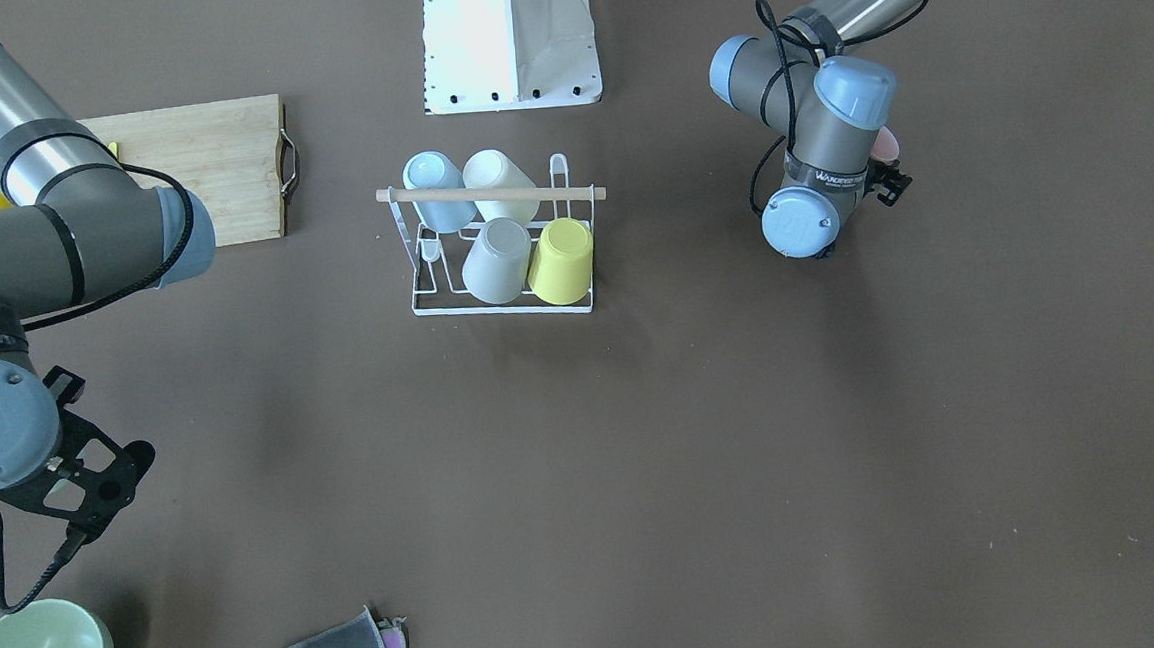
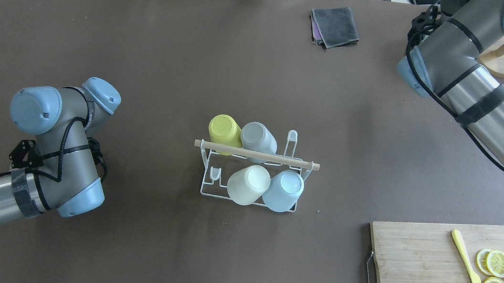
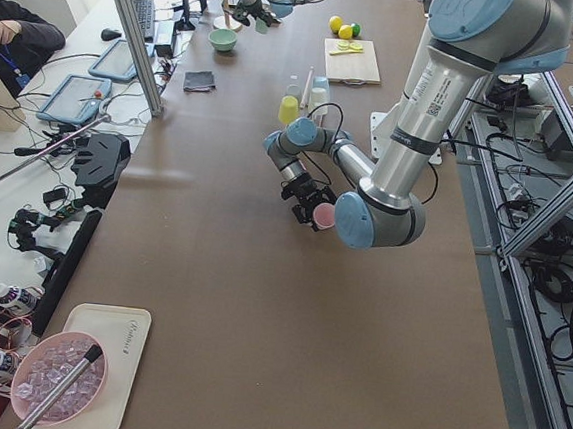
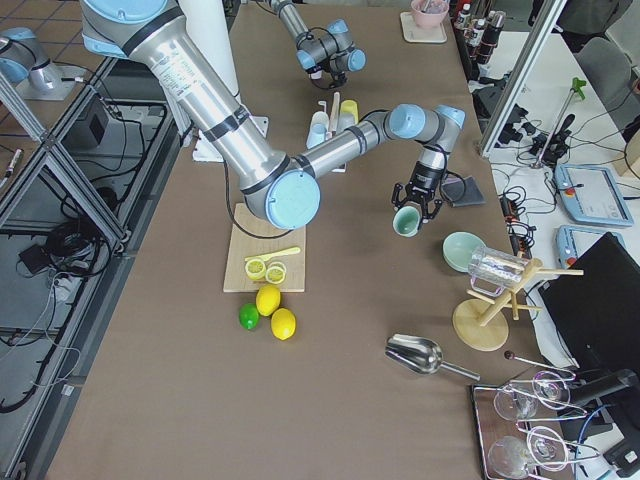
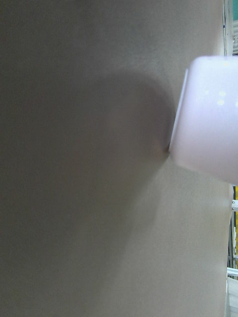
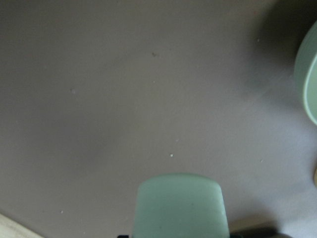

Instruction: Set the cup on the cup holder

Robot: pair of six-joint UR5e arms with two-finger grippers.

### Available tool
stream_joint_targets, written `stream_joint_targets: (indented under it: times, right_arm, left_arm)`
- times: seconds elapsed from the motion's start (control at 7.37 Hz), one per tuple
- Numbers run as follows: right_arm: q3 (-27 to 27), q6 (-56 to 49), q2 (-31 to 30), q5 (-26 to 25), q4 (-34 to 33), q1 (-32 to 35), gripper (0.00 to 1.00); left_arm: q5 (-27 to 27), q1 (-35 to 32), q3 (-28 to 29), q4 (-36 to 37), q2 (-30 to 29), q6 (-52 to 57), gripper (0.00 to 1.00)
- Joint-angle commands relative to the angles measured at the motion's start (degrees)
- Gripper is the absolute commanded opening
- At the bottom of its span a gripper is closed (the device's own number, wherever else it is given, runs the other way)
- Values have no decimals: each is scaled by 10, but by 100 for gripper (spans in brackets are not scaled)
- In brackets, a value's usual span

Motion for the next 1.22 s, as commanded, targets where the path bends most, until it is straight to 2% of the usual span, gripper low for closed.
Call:
stream_joint_targets:
  times: [0.0, 0.14, 0.27, 0.41, 0.54, 0.68, 0.81, 0.95, 1.09]
  right_arm:
    - [9, 52, -38, 65, 174, 12, 18]
    - [14, 127, -55, 76, 281, 12, 18]
    - [11, 171, -70, 139, 319, 19, 18]
    - [15, 194, -70, 168, 339, 28, 17]
    - [15, 244, -65, 198, 406, 33, 11]
    - [15, 329, -71, 224, 509, 34, 10]
    - [14, 395, -90, 240, 620, 36, 10]
    - [14, 439, -109, 244, 710, 37, 8]
    - [14, 484, -128, 244, 793, 39, 8]
  left_arm:
    - [0, 1, -7, 0, 4, 1, 69]
    - [1, 1, -20, 2, 9, 1, 63]
    - [1, 1, -37, 3, 15, 2, 58]
    - [3, 0, -58, 5, 22, 4, 54]
    - [5, -7, -68, 5, 23, 8, 51]
    - [24, -33, -80, 5, 22, 10, 45]
    - [60, -51, -119, 8, 21, 46, 43]
    - [92, -79, -129, 7, 19, 72, 30]
    - [153, -96, -140, 4, 12, 98, 27]
